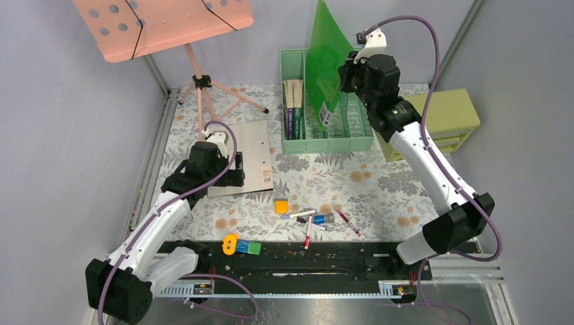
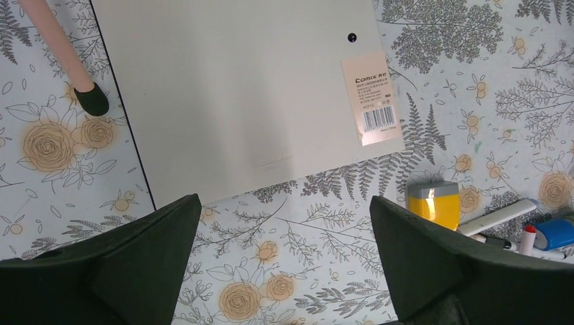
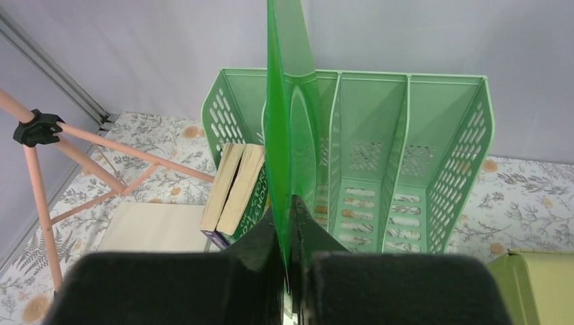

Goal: Organize the desk
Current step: Place the folder in the storage box.

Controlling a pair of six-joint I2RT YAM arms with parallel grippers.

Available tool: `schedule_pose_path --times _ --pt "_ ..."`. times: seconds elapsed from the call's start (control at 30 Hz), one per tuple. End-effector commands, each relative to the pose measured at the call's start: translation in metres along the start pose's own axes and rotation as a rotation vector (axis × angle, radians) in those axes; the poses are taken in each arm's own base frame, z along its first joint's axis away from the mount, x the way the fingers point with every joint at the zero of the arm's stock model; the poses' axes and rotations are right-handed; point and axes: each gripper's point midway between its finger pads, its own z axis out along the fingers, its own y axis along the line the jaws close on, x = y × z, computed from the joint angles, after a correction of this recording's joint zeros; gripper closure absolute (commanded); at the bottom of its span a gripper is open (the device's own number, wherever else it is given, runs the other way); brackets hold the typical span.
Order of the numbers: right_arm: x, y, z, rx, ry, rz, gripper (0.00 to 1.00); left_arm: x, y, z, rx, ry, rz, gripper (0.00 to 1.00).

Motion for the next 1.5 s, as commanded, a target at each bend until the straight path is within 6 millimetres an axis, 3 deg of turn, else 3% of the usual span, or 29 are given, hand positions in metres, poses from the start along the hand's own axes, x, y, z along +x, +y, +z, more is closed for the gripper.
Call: schedule_pose_path --times 0.0,0.67,1.07,1.47 --pt "-0.037 0.022 0.007 -0.088 -0.171 0.011 1.0 -0.022 0.0 -0.007 -0.017 -0.062 0.015 0.02" --pt "0.024 0.023 0.026 -0.132 -0.185 -0.05 1.0 -0.019 -0.003 -0.007 -0.032 -0.052 0.05 0.02" --pt "0.02 0.03 0.028 -0.179 -0.231 -0.128 1.0 -0.016 -0.006 -0.005 -0.039 -0.038 0.069 0.02" --pt "0.062 0.019 0.038 -0.152 -0.177 -0.161 1.0 -0.013 -0.008 -0.004 -0.051 -0.022 0.091 0.01"
